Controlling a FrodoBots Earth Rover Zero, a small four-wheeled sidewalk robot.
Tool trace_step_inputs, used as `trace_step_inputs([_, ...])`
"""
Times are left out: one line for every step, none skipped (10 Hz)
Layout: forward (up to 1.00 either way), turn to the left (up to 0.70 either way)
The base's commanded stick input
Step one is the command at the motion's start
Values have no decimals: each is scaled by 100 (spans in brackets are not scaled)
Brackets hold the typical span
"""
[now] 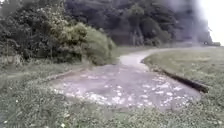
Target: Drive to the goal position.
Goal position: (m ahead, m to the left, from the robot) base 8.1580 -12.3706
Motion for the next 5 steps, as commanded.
trace_step_inputs([50, 0])
trace_step_inputs([50, 0])
trace_step_inputs([50, 0])
trace_step_inputs([50, 0])
trace_step_inputs([50, 0])
